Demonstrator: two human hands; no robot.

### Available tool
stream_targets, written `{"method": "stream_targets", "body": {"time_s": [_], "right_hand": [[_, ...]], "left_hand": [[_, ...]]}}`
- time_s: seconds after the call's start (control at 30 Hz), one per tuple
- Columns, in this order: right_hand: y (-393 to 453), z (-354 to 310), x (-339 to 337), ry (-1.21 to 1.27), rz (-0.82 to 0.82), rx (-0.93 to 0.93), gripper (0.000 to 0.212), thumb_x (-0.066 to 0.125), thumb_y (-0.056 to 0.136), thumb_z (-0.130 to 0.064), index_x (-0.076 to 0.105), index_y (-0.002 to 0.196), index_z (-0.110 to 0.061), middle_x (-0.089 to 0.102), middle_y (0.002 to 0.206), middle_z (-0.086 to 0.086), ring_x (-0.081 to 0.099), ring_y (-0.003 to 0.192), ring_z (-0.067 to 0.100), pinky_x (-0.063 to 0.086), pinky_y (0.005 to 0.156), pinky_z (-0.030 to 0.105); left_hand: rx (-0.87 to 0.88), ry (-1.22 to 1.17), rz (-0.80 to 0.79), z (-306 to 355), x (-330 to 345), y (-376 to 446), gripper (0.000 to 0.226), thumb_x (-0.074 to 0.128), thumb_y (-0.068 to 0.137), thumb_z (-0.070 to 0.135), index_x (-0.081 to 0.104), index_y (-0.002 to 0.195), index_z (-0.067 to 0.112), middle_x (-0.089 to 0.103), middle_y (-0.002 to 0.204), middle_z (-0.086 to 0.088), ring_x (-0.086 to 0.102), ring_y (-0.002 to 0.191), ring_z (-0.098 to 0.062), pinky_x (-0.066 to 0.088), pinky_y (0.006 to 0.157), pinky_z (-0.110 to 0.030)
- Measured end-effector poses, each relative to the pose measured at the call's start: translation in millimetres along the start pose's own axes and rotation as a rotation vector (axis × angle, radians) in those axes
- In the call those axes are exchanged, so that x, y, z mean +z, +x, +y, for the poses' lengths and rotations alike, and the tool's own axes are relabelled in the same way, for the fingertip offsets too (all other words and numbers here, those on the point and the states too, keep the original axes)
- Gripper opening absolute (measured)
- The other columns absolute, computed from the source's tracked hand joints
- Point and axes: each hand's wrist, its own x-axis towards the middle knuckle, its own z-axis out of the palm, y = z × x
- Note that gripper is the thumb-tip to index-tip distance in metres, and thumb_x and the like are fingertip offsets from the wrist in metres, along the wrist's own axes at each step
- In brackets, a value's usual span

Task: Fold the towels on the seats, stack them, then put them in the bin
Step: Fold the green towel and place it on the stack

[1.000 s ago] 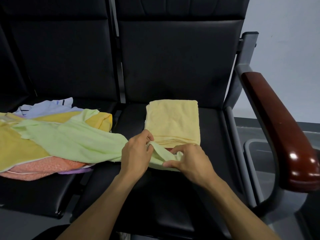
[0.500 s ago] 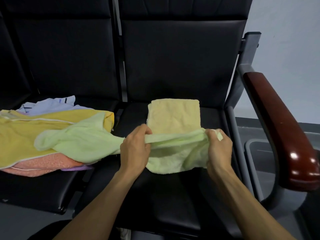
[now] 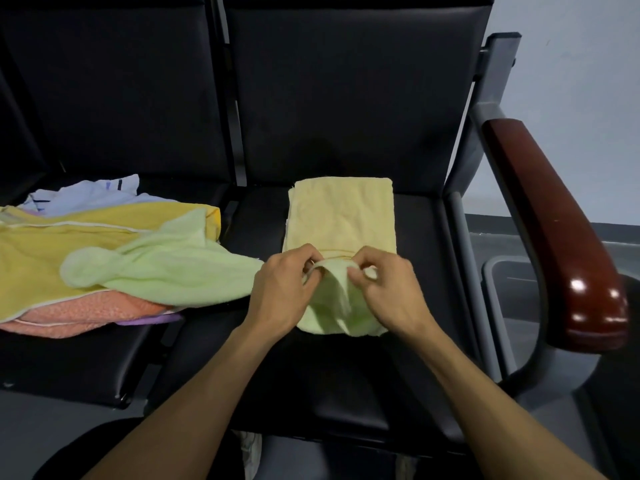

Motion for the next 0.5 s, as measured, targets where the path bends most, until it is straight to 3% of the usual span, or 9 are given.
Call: {"method": "stream_targets", "body": {"time_s": [0.07,0.17,0.2,0.27,0.33,0.4,0.5], "right_hand": [[-2,-2,-3,0.119,0.140,0.043,0.029,0.056,0.095,-0.019,0.058,0.067,-0.025,0.062,0.065,-0.012,0.056,0.065,0.003,0.044,0.060,0.021],[-5,-2,-5,0.074,0.181,0.085,0.040,0.049,0.098,-0.022,0.047,0.058,-0.027,0.048,0.052,-0.011,0.045,0.051,0.006,0.034,0.051,0.024],[-6,-2,-3,-0.001,0.137,0.076,0.036,0.049,0.098,-0.029,0.053,0.063,-0.026,0.055,0.059,-0.011,0.051,0.058,0.006,0.038,0.055,0.028],[-8,-2,0,-0.070,0.056,0.046,0.031,0.050,0.096,-0.052,0.068,0.092,-0.027,0.070,0.090,-0.013,0.063,0.085,0.007,0.048,0.071,0.030],[-9,-7,3,-0.009,-0.033,-0.007,0.051,0.051,0.087,-0.070,0.067,0.117,-0.032,0.070,0.109,-0.018,0.062,0.101,0.000,0.050,0.084,0.027],[-10,-9,7,0.008,-0.079,-0.050,0.042,0.059,0.087,-0.064,0.069,0.111,-0.032,0.071,0.101,-0.017,0.064,0.096,-0.001,0.054,0.082,0.029],[-4,-5,4,0.021,0.076,-0.025,0.014,0.065,0.095,-0.035,0.066,0.086,-0.025,0.069,0.083,-0.013,0.064,0.077,0.002,0.056,0.072,0.035]], "left_hand": [[-0.026,0.072,0.066,-2,0,0,0.005,0.064,0.093,0.016,0.066,0.093,0.021,0.057,0.070,0.013,0.058,0.069,-0.014,0.052,0.062,-0.041],[-0.015,0.004,0.110,-4,0,2,0.004,0.063,0.094,0.014,0.066,0.092,0.017,0.060,0.076,0.012,0.060,0.073,-0.013,0.054,0.067,-0.042],[0.026,-0.035,0.101,-2,1,2,0.006,0.062,0.095,0.013,0.065,0.092,0.016,0.061,0.081,0.011,0.060,0.076,-0.012,0.053,0.070,-0.039],[0.116,-0.077,0.049,4,3,0,0.007,0.061,0.096,0.012,0.065,0.093,0.016,0.061,0.088,0.011,0.058,0.082,-0.009,0.051,0.074,-0.031],[0.156,-0.139,-0.017,8,5,-1,0.005,0.061,0.098,0.015,0.065,0.096,0.016,0.062,0.089,0.012,0.059,0.083,-0.007,0.050,0.075,-0.027],[0.148,-0.176,-0.067,8,7,-2,0.005,0.058,0.100,0.020,0.062,0.097,0.018,0.062,0.082,0.012,0.059,0.077,-0.007,0.049,0.070,-0.028],[0.107,-0.103,-0.156,5,7,-2,0.006,0.058,0.100,0.026,0.054,0.100,0.022,0.052,0.070,0.010,0.050,0.066,-0.009,0.046,0.065,-0.036]]}}
